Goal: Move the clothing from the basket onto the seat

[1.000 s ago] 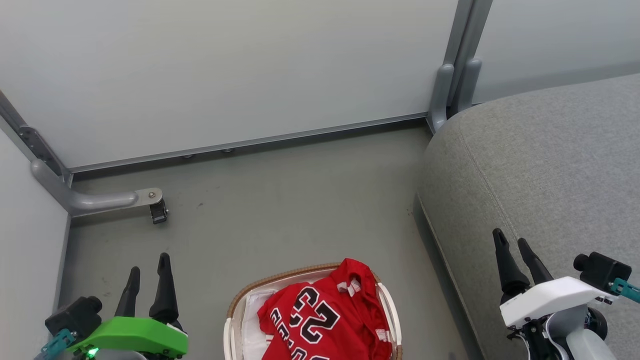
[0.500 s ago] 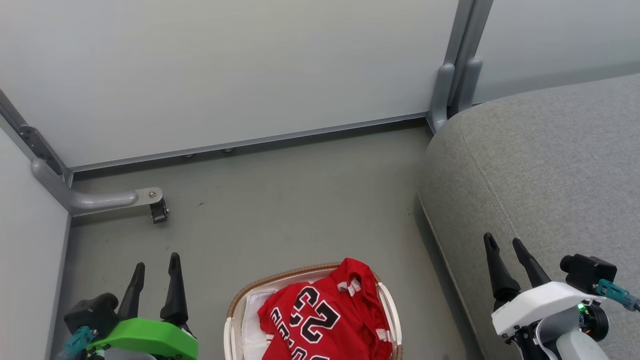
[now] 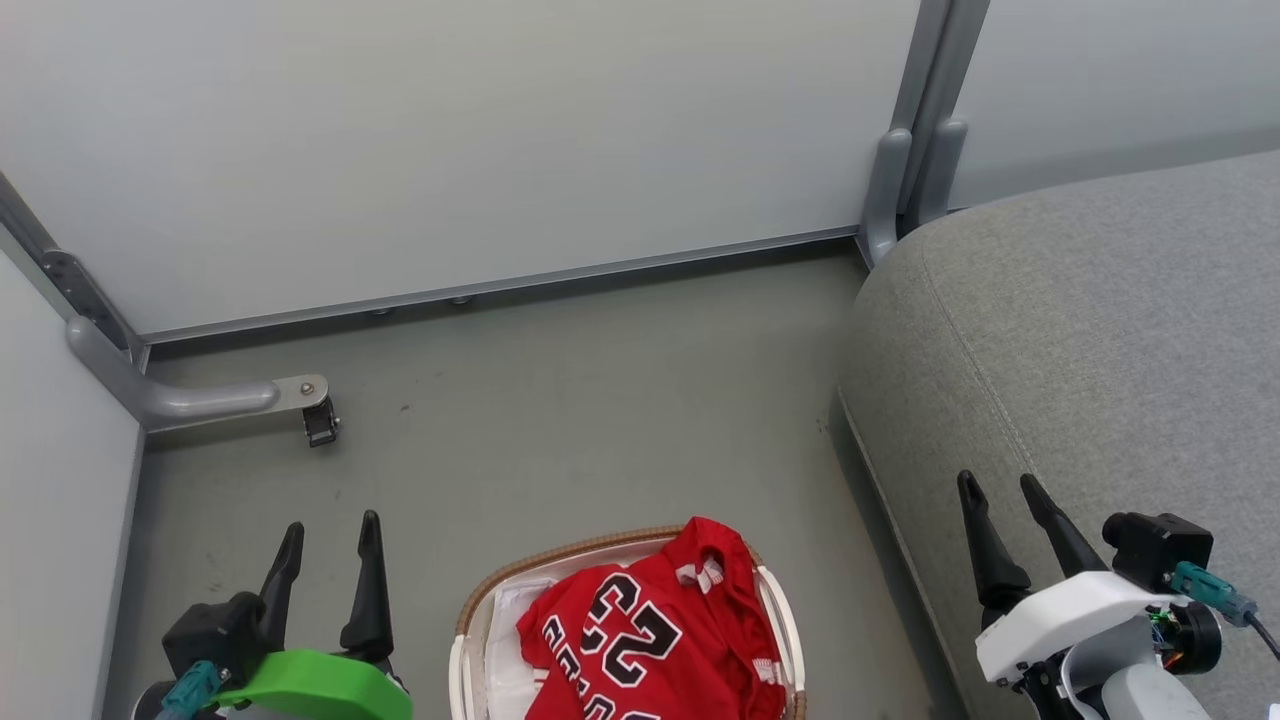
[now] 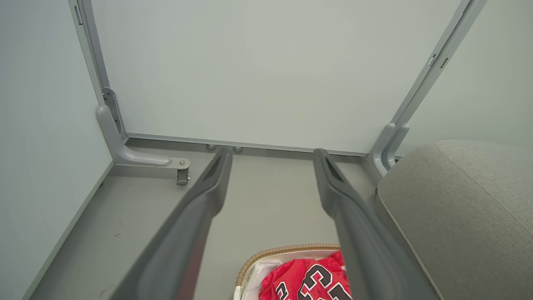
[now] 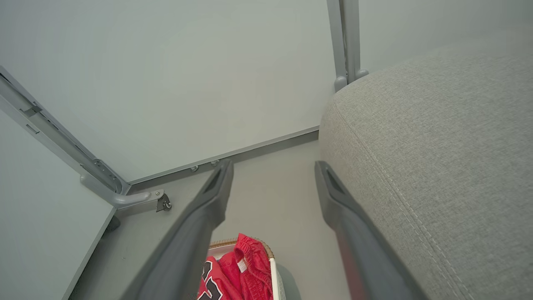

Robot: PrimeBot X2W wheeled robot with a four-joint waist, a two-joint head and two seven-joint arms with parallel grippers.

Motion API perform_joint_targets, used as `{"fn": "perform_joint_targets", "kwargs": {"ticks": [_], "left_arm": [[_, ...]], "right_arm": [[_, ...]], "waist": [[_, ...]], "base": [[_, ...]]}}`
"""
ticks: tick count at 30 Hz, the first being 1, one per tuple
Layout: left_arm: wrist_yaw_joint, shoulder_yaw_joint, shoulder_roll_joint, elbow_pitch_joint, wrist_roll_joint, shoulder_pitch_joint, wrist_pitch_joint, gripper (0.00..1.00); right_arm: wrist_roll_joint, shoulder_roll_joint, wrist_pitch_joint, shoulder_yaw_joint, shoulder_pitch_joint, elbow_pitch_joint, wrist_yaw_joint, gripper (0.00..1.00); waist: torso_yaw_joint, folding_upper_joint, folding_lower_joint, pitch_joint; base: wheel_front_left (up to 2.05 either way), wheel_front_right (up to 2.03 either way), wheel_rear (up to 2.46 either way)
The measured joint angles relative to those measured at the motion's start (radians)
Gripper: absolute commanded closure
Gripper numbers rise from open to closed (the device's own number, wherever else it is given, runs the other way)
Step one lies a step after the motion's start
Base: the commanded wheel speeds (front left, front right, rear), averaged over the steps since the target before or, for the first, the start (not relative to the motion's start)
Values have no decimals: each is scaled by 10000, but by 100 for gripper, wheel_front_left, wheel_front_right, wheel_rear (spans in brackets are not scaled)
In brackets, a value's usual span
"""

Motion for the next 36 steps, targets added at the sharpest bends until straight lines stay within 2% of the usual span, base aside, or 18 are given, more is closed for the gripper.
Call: {"fn": "perform_joint_targets", "kwargs": {"ticks": [17,23,28,36], "left_arm": [[-88,-71,-59,-12,1534,202,-351,0],[-169,-370,-90,399,1894,296,-479,0],[-222,-1095,-194,1168,1791,98,-558,0],[-238,-2824,-284,2700,1546,-1964,-727,0]], "right_arm": [[-1373,-104,-360,247,24,67,2,0],[-1852,-167,-466,364,41,201,2,0],[-2234,-282,-564,569,-159,4,2,0],[-2648,-539,-717,606,-1762,-1080,8,0]], "waist": [[-20,0,0,33],[-46,0,0,60],[-118,0,0,367],[-282,0,0,1676]], "base": [[0,0,0],[0,0,0],[0,0,0],[0,0,0]]}}
